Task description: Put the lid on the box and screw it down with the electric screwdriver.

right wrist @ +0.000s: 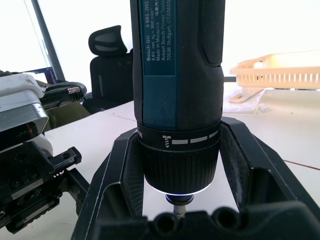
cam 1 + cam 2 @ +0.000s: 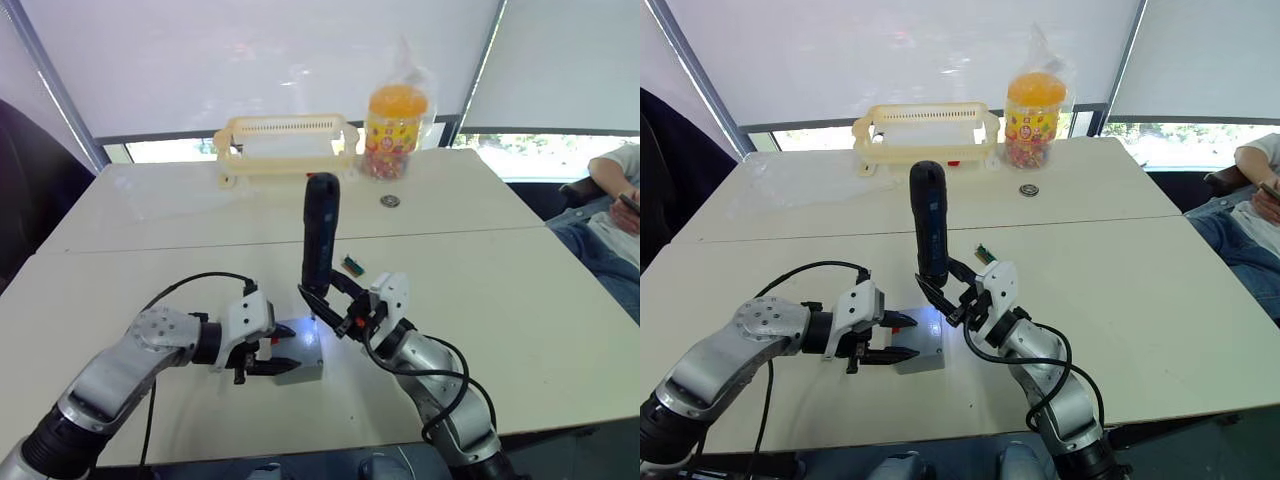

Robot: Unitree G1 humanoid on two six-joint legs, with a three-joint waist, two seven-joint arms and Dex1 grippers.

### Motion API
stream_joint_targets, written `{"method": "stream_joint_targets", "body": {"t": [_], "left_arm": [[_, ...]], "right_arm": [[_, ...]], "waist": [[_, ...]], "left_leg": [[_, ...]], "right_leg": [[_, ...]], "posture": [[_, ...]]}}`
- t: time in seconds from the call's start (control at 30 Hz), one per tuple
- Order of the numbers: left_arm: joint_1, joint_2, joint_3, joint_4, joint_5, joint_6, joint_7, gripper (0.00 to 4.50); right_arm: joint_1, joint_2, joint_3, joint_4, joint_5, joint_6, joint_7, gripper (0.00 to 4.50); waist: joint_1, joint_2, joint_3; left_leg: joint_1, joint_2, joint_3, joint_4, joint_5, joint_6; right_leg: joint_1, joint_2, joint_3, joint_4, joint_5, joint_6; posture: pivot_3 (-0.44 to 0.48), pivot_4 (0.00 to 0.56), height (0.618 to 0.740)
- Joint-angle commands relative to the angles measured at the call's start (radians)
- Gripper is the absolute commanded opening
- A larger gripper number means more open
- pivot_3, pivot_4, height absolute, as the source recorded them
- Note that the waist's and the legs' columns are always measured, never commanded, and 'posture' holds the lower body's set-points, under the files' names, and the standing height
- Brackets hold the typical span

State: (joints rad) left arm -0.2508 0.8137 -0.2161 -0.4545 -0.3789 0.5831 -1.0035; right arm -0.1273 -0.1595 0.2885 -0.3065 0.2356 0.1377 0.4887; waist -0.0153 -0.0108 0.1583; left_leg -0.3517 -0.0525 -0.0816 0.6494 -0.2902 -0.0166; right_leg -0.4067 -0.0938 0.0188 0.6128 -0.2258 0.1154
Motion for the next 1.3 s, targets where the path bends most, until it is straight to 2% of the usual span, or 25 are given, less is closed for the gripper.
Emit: {"method": "stream_joint_targets", "body": {"t": [0.03, 0.9, 1.03, 1.17, 1.3], "left_arm": [[0.011, 0.016, -0.035, 0.025, 0.033, 0.025, -0.006, 2.47], [-0.009, 0.011, -0.045, 0.058, 0.042, 0.016, -0.017, 2.47], [-0.021, 0.018, -0.057, 0.081, 0.053, 0.004, -0.030, 2.47], [-0.030, 0.018, -0.065, 0.101, 0.058, -0.006, -0.042, 2.47], [-0.030, 0.009, -0.068, 0.112, 0.057, -0.012, -0.039, 2.47]], "right_arm": [[0.029, -0.020, 0.026, 0.067, -0.029, 0.035, 0.013, 1.77], [-0.008, -0.023, 0.008, 0.066, -0.060, 0.021, -0.002, 1.77], [-0.055, -0.012, -0.042, -0.041, -0.006, 0.073, -0.025, 1.77], [-0.153, -0.002, -0.125, -0.256, 0.133, 0.247, -0.075, 1.77], [-0.256, -0.001, -0.234, -0.366, 0.275, 0.403, -0.151, 1.77]], "waist": [[0.000, 0.000, 0.000], [0.000, 0.000, 0.001], [0.001, 0.001, 0.002], [0.004, 0.003, 0.009], [0.004, 0.003, 0.011]], "left_leg": [[0.000, 0.000, 0.000, 0.000, 0.000, 0.000], [-0.002, 0.000, -0.001, -0.001, 0.000, 0.000], [-0.003, 0.000, -0.001, -0.001, 0.000, 0.000], [-0.006, 0.000, -0.002, -0.001, 0.000, 0.000], [-0.009, -0.001, -0.002, -0.001, 0.000, -0.001]], "right_leg": [[0.000, 0.000, 0.000, 0.000, 0.000, 0.000], [-0.002, -0.001, -0.001, -0.001, -0.001, 0.000], [-0.002, -0.001, -0.001, -0.001, -0.001, 0.000], [-0.005, -0.001, -0.001, -0.001, -0.001, 0.000], [-0.008, -0.002, -0.002, -0.001, 0.001, -0.003]], "posture": [[0.000, 0.150, 0.740], [0.000, 0.150, 0.740], [0.000, 0.150, 0.740], [0.000, 0.150, 0.740], [0.000, 0.150, 0.740]]}}
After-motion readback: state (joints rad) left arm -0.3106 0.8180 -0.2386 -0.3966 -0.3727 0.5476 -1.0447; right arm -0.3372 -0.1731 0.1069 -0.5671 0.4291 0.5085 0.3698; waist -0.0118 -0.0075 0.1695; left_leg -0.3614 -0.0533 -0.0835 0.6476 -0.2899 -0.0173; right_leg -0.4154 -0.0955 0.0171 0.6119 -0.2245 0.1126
